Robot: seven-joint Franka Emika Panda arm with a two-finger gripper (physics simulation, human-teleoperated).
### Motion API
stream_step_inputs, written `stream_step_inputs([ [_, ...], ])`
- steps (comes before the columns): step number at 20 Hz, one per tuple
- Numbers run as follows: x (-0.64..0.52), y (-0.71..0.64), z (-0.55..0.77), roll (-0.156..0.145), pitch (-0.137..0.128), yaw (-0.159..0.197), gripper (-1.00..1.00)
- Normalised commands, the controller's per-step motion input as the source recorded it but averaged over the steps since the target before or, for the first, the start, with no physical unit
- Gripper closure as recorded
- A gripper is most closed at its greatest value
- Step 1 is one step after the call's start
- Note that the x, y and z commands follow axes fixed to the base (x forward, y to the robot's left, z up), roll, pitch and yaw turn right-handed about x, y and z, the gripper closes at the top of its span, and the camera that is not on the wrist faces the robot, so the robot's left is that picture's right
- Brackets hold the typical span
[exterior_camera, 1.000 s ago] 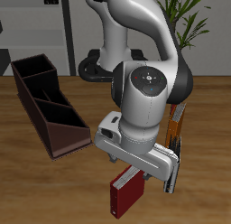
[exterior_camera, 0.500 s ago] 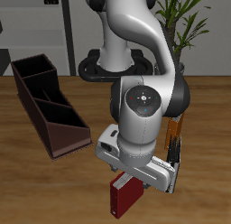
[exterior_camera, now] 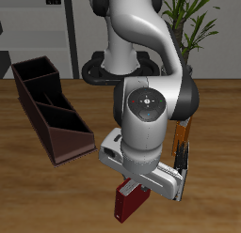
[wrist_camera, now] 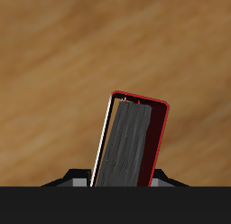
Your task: Place the right red book into the right desk caddy's back compartment
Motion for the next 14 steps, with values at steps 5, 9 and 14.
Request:
stream_step_inputs([
  [5,-0.07,-0.07,0.32,0.001,-0.057,0.034,1.0],
  [9,-0.19,-0.03,0.52,0.01,-0.093,0.076,1.0],
  [14,-0.2,-0.09,0.43,-0.013,-0.068,0.055,1.0],
])
